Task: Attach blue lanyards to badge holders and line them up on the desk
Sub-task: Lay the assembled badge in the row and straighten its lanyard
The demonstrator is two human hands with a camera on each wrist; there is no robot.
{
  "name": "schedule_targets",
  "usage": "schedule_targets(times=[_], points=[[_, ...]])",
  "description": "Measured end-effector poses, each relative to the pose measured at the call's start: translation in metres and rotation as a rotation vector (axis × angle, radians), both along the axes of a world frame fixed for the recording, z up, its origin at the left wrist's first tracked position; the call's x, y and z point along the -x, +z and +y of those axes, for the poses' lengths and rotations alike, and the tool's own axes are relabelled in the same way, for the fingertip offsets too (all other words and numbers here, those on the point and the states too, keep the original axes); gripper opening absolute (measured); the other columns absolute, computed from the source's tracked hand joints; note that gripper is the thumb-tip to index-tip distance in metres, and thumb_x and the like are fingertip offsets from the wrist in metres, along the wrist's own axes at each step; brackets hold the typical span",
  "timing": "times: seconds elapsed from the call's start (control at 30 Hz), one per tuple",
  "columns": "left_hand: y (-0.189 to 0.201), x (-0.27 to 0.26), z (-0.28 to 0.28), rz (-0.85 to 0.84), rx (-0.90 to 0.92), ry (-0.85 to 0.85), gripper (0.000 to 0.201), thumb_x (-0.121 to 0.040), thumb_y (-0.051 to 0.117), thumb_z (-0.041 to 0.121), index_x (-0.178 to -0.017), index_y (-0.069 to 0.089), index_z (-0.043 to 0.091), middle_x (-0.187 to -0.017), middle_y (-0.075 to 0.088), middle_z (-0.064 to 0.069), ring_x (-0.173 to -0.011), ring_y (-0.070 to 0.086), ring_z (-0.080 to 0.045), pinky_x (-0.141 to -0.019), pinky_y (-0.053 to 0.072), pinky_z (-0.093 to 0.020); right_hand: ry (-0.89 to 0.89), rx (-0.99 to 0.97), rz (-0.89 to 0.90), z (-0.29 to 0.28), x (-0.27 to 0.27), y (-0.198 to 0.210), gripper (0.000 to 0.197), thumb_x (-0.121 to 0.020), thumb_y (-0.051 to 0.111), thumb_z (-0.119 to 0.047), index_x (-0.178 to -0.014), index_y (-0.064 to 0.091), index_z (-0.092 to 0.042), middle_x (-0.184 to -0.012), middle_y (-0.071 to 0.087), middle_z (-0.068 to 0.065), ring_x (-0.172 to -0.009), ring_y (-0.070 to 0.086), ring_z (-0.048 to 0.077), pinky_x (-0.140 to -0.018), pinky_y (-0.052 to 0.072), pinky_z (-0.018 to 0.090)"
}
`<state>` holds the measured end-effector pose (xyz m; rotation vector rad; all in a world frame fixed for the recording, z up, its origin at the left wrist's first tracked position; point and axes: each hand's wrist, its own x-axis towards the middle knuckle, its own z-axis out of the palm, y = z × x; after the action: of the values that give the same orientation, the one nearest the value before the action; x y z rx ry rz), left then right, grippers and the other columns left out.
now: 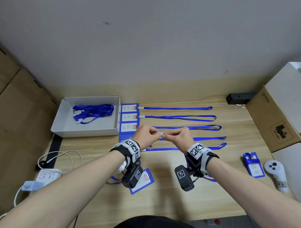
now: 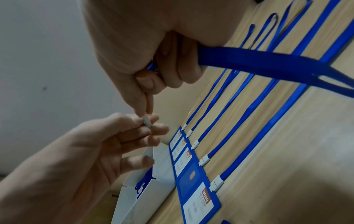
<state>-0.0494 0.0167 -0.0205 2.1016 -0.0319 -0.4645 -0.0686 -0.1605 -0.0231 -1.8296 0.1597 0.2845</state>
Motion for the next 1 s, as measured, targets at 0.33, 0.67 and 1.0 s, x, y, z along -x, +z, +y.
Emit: schedule_targets(times=[0.33, 0.67, 1.0], points=[[-0.029, 0.016, 0.005, 0.167, 0.145, -0.006, 0.036, -0.094, 0.051, 0.009, -0.130, 0.058, 0.008, -0.084, 0.076, -0.005, -0.081, 0.072, -0.015, -0.078, 0.059, -0.033, 0.151, 0.257, 0.021, -0.008, 0.000, -0.043, 0.035, -0.070, 0.072, -0.050, -0.071, 0.069, -0.014, -0.055, 0.047, -0.003, -0.054, 0.039, 0.014, -0.054, 0.036, 0.031], [-0.128, 0.088, 0.042, 0.152, -0.514, -0.237, 0.033, -0.075, 0.072, 0.030, -0.104, 0.061, 0.018, -0.116, 0.053, -0.001, -0.107, 0.055, -0.025, -0.089, 0.046, -0.033, 0.295, 0.260, 0.219, -0.017, 0.053, -0.130, 0.015, -0.081, 0.071, -0.034, -0.080, 0.073, -0.019, -0.081, 0.072, 0.000, -0.067, 0.058, 0.009, -0.073, 0.049, 0.030], [-0.143, 0.100, 0.029, 0.109, -0.693, -0.371, 0.036, -0.077, 0.072, 0.029, -0.104, 0.050, 0.020, -0.103, 0.064, -0.002, -0.097, 0.059, -0.029, -0.083, 0.044, -0.036, 0.375, 0.282, 0.242, -0.006, 0.064, -0.151, 0.012, -0.091, 0.067, -0.018, -0.092, 0.074, -0.007, -0.080, 0.067, -0.008, -0.071, 0.056, 0.002, -0.070, 0.043, 0.018]])
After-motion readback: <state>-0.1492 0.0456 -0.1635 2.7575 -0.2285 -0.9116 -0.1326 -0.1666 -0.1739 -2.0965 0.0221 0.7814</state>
